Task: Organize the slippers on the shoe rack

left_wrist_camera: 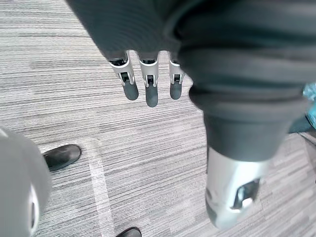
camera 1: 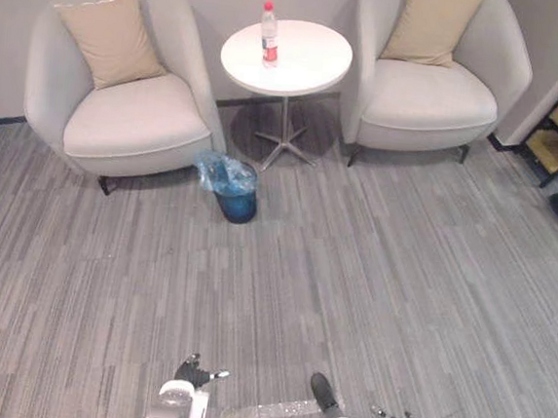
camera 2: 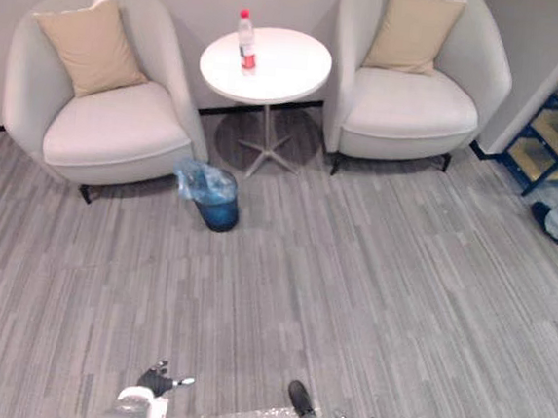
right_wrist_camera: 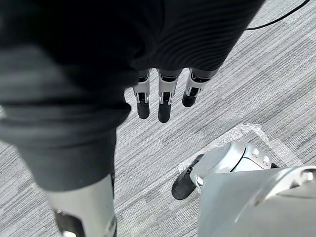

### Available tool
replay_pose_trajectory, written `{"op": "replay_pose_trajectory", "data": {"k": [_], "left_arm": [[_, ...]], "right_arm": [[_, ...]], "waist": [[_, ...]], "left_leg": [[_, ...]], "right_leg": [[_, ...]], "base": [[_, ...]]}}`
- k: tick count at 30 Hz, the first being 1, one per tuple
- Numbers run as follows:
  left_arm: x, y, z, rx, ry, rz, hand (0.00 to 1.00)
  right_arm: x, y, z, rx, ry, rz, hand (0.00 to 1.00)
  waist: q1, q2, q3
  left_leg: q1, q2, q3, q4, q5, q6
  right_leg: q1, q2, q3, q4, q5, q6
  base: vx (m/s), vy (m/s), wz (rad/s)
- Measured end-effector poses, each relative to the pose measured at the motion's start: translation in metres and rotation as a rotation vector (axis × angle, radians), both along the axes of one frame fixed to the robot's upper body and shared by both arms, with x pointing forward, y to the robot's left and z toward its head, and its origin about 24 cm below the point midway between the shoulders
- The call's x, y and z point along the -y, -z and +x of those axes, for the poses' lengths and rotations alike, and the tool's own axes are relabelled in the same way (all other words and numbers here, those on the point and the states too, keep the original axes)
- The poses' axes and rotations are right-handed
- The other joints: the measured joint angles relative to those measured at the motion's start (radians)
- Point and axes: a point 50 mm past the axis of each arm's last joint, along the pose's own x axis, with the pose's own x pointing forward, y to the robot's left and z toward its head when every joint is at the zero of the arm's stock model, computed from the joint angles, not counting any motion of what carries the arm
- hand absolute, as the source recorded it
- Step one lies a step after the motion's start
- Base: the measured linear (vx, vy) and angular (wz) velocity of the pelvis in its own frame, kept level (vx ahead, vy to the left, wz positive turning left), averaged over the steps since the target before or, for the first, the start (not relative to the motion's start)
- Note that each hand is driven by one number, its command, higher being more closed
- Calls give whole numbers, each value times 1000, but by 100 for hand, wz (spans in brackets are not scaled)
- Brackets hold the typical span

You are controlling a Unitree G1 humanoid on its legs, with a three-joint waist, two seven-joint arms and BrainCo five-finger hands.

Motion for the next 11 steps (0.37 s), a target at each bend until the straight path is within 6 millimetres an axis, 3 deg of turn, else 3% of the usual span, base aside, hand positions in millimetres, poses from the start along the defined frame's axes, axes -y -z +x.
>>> {"op": "replay_pose_trajectory", "data": {"k": [11], "left_arm": [[-2,5,-14,-43,-19,-3,0]], "right_arm": [[3,0,-1,-1,29,2,0]], "waist": [[6,-6,-6]], "left_leg": [[-12,-16,-122,-25,26,10]], "right_leg": [[31,-32,-152,-2,-9,-8]], "base": [[-12,-22,27]]}}
